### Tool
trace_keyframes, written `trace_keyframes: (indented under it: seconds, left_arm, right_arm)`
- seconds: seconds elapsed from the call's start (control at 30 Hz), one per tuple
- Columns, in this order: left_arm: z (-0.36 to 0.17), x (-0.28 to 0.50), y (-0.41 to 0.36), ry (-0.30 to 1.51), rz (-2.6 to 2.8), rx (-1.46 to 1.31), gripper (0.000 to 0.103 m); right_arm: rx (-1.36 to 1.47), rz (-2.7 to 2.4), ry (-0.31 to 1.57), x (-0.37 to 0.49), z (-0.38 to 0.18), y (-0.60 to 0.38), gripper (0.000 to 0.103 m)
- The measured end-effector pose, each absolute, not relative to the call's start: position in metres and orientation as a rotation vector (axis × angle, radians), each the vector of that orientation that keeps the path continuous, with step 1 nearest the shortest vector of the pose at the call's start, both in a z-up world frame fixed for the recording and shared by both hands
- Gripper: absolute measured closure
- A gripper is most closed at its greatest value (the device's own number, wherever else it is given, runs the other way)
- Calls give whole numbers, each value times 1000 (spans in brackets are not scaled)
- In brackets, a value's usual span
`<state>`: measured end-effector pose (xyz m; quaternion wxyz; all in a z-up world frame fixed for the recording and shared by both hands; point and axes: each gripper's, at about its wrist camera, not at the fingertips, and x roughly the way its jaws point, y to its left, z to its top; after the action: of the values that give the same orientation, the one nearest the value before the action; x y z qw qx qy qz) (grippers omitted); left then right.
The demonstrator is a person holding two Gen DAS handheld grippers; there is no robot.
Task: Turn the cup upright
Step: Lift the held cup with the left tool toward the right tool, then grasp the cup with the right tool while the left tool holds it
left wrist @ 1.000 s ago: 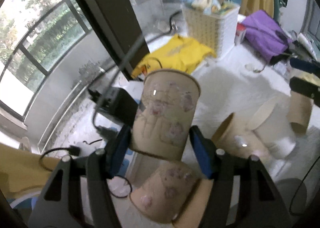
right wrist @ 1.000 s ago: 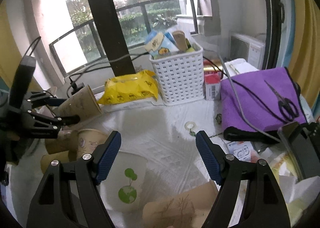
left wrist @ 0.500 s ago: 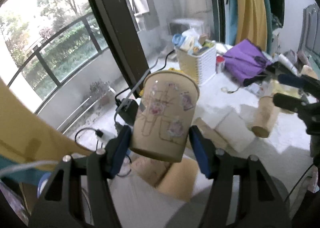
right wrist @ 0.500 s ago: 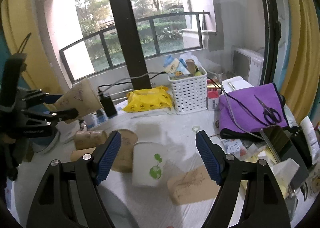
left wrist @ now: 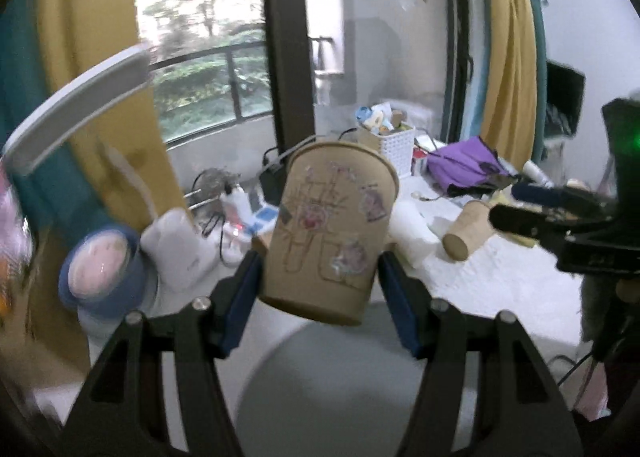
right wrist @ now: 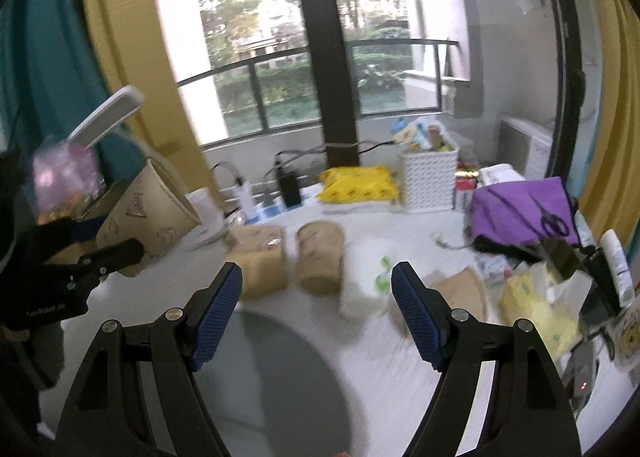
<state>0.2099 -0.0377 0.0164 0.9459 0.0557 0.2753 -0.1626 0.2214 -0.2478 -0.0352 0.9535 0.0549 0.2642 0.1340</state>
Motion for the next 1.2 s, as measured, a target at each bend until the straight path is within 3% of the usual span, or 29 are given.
trace_keyframes:
  seconds: [0.53, 1.2]
  left_arm:
    - [-77, 38, -17, 436, -179, -155, 42]
    - [-92, -3, -6, 192, -284, -198, 42]
  right_arm:
    - [111, 580, 633, 131, -64, -166, 23]
    - [254, 859, 737, 116, -74, -124, 23]
